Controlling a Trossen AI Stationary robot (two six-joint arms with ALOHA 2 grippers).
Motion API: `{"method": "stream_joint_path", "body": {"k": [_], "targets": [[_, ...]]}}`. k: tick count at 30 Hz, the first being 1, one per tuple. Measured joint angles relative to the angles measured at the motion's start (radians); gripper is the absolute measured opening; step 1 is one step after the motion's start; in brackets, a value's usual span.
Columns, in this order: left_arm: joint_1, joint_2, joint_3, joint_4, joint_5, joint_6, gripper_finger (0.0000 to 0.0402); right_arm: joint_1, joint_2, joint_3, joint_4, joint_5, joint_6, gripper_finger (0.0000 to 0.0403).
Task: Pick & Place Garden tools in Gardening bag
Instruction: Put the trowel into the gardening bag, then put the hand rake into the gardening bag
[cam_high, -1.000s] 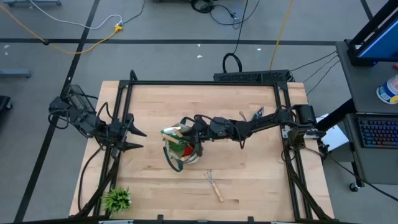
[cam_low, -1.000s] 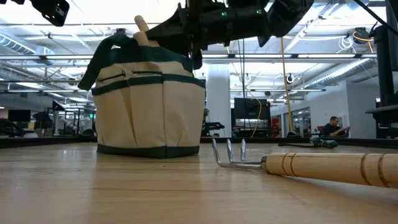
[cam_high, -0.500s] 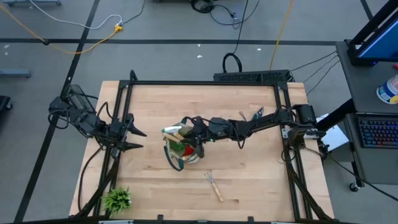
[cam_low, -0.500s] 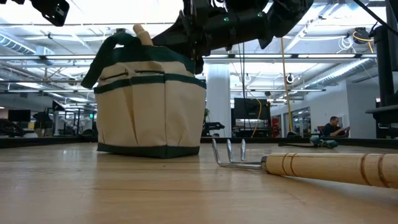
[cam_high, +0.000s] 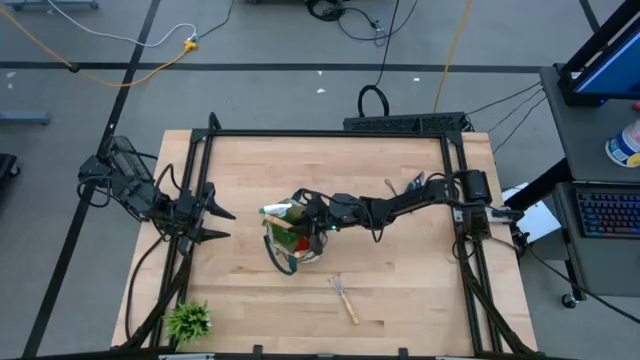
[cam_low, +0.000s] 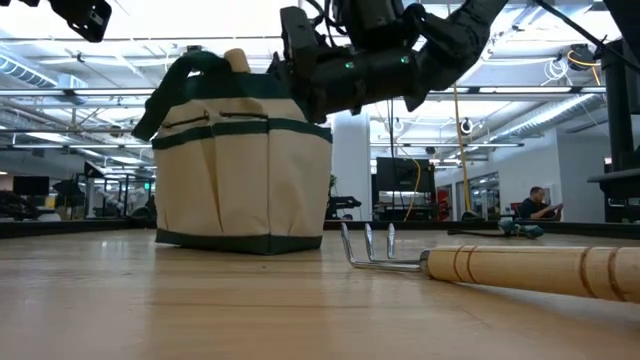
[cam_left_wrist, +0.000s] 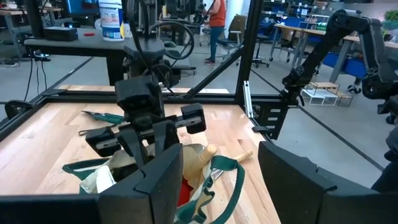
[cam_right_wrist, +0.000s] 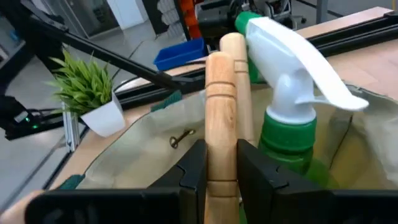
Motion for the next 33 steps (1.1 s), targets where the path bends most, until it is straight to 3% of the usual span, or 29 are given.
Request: {"method": "stream_joint_path", "body": {"k": [15,33], "targets": [[0.0,0.0,0.0,0.0,0.0,-0.005,0.0216,0.0,0.009,0.0,-0.008,0.026,-0.021,0.0103],[0.0,0.0,0.0,0.0,0.0,0.0,0.0216,0.002,-0.047,-0.002,0.067,0.023,-0.132,0.021]]}}
